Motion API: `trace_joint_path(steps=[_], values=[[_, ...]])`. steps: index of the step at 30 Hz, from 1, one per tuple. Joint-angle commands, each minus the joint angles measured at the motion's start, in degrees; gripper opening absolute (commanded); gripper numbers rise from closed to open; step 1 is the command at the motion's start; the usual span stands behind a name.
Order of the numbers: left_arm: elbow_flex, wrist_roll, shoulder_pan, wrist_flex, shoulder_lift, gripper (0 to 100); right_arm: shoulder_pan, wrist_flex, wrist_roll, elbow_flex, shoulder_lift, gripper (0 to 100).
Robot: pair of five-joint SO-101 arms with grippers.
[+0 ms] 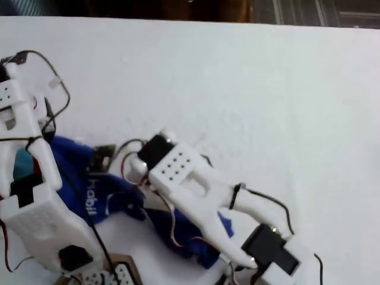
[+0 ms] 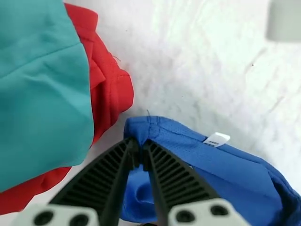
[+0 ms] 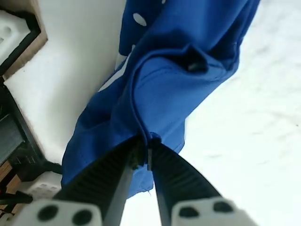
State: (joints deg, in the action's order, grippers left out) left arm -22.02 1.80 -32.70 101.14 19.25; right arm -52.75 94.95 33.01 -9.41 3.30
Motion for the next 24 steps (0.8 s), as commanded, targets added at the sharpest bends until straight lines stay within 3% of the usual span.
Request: trace_joint_path(steps=[1, 9, 16, 24], values=[[-0.7, 0.4, -0.6, 0.4, -3.4, 3, 0.9, 3.3, 0.6, 3.5, 0.9, 1.9], [-0.7, 0.4, -0.4, 0.4, -3.8, 3, 14.3, 6.5, 0.5, 14.7, 1.5, 1.9], [-5.9, 2.3, -0.3, 1.1, -5.5, 3, 19.6, 6.5, 0.5, 20.3, 4.2, 1.8], [-5.3, 7.3, 2.0, 1.1, -17.3, 3, 27.6, 6.5, 0.6, 25.8, 8.5, 1.8]])
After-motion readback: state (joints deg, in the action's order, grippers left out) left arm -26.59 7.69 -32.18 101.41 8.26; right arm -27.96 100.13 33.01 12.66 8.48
